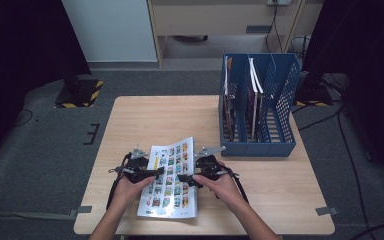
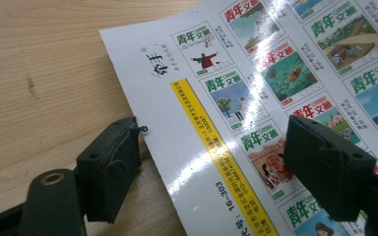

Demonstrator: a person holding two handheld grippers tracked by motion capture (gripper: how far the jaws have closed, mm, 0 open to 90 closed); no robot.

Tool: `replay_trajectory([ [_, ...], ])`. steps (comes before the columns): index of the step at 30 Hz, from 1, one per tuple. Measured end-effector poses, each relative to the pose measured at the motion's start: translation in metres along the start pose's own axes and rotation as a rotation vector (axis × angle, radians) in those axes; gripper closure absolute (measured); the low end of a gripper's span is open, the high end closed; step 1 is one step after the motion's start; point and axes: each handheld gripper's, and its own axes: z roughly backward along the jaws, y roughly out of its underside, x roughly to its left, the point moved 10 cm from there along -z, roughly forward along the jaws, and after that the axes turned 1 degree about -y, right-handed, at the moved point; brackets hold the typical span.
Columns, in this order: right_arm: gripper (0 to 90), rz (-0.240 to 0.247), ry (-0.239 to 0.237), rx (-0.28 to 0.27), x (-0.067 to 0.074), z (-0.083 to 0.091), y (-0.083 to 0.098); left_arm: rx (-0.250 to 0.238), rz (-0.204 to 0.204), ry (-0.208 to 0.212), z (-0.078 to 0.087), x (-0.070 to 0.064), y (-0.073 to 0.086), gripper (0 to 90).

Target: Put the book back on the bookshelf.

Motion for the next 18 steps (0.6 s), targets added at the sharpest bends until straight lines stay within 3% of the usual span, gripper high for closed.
replay_trajectory([
  [5,20.3,0.024,0.012,0.017,0.003,-0.005,-0.009,-0.003,0.001,0.006,0.000,0.000,0.000,20.7],
  [18,23.2,0.004,0.035,0.032,-0.004,-0.015,-0.022,-0.005,0.000,0.006,0.000,0.000,0.000,20.2],
])
